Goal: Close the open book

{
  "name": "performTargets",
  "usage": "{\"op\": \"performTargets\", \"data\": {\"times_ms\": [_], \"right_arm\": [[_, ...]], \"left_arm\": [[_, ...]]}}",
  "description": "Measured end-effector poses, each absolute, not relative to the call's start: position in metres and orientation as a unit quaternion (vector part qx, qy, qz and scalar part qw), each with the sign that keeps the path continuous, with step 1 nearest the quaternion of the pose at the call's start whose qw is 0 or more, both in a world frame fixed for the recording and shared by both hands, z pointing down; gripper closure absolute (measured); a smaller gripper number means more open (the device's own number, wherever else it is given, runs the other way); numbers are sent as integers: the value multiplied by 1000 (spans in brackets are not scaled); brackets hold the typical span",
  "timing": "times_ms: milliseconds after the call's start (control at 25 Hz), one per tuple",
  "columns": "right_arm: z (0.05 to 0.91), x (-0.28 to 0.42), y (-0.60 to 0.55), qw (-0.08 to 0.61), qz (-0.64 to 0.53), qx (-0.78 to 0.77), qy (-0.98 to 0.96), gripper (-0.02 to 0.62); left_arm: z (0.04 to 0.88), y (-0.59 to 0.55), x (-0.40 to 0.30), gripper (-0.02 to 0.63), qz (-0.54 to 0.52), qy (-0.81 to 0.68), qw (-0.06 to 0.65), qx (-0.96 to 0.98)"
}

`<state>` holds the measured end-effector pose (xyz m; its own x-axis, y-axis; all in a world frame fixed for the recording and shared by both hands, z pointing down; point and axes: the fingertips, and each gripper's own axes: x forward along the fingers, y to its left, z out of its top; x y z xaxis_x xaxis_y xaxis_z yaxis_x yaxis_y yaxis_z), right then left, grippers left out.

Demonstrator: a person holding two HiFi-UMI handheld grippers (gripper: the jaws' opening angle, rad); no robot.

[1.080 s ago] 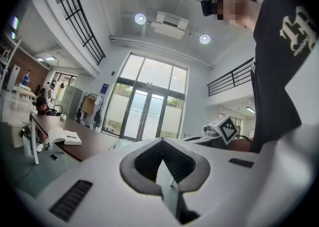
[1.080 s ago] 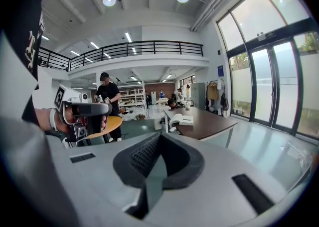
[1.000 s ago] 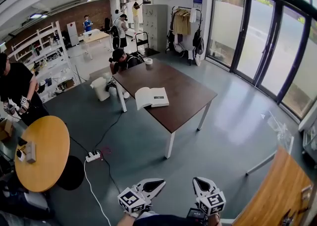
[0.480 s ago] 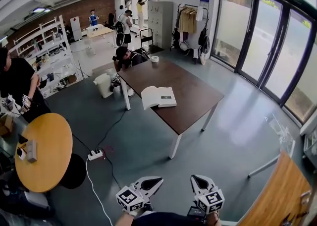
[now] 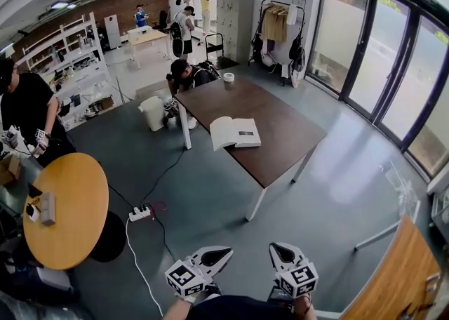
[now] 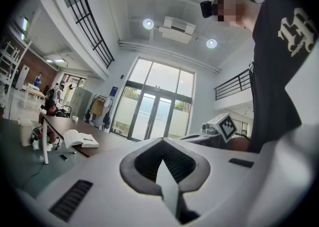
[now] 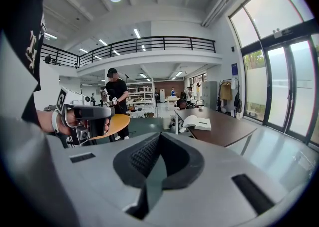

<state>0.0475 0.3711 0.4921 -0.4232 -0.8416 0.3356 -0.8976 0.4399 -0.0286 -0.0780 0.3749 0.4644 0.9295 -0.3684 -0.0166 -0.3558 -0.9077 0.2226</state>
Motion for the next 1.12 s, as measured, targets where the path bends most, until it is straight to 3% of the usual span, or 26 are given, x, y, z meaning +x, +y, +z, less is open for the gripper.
{"op": "performTargets", "data": {"times_ms": [680, 1120], "right_arm": [[511, -16, 346, 167, 111, 467, -861, 607], [514, 13, 296, 157, 111, 433, -881, 607]], "left_arm": [[480, 350, -125, 600, -20, -207, 118, 971], [487, 309, -98, 600, -10, -259, 126, 957]]}}
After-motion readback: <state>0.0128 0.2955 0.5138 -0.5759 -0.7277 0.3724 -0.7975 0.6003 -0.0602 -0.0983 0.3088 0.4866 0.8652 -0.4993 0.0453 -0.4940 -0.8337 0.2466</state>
